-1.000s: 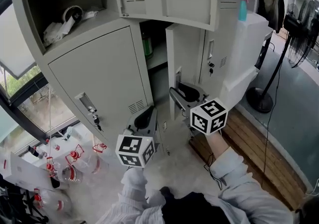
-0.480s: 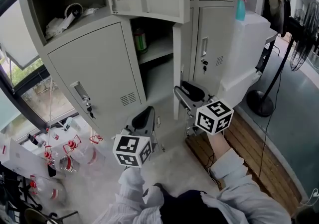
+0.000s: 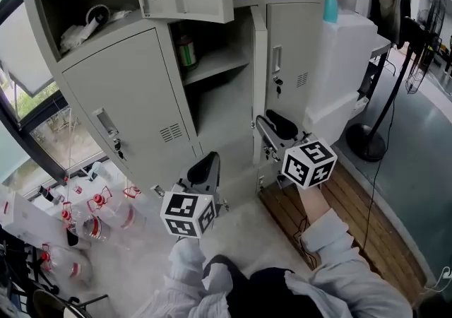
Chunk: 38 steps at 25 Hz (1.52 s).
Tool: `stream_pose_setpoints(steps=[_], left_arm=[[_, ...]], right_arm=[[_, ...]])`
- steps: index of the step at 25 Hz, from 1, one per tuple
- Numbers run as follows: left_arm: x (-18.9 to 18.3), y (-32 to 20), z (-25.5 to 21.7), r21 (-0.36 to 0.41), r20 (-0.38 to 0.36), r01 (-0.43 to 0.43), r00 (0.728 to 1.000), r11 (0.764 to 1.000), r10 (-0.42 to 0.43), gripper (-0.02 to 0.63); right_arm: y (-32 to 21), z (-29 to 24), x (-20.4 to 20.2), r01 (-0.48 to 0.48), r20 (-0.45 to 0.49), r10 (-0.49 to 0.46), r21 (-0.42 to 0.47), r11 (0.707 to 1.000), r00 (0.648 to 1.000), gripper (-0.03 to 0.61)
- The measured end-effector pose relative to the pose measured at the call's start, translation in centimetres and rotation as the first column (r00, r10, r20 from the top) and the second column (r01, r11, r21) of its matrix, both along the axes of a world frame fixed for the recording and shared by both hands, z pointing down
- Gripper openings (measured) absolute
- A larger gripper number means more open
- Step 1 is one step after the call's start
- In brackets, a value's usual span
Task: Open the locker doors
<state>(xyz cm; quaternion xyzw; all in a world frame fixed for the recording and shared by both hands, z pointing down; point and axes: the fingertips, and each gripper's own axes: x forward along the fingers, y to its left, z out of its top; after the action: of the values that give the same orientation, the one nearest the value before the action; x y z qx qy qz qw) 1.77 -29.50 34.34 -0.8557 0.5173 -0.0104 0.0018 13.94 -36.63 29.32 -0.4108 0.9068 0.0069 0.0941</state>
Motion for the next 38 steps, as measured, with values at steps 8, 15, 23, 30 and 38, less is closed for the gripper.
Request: stream_pose_setpoints(steps=[8,15,23,30,38], left_arm=[[2.5,0.9,0.4,-0.003,0.006,-0.022,1.0,1.0,0.022,0.012],[4.6,1.3,1.0,-0.015,0.011,-0.044,0.999,0.999,0.044,0.014],[5.7,1.3,1.6,-0.026,0.02,-0.052,0.998,0.998,0.052,0.014],[6.7,0.6,1.7,-0.037,0.018,-0.067,0.998,0.997,0.068,0.012],[7.5,-0.4,2.3,-0.052,0.016,-0.067,0.998,0.996,0.068,0.014]], right_arm=[[0.3,0.2,5.3,-0.086,0.041,0.087,-0.008,0.996,0.995,0.091],[-0.3,0.3,9.2,-0.14,0.075,0.14,-0.013,0.99,0.987,0.074],[-1.6,0.4,12.8,-0.193,0.094,0.193,-0.012,0.981,0.977,0.069],[-3.1,0.4,15.4,-0.24,0.098,0.24,-0.007,0.971,0.966,0.004],[-4.7,0.4,17.7,-0.266,0.098,0.267,-0.017,0.964,0.959,0.002]])
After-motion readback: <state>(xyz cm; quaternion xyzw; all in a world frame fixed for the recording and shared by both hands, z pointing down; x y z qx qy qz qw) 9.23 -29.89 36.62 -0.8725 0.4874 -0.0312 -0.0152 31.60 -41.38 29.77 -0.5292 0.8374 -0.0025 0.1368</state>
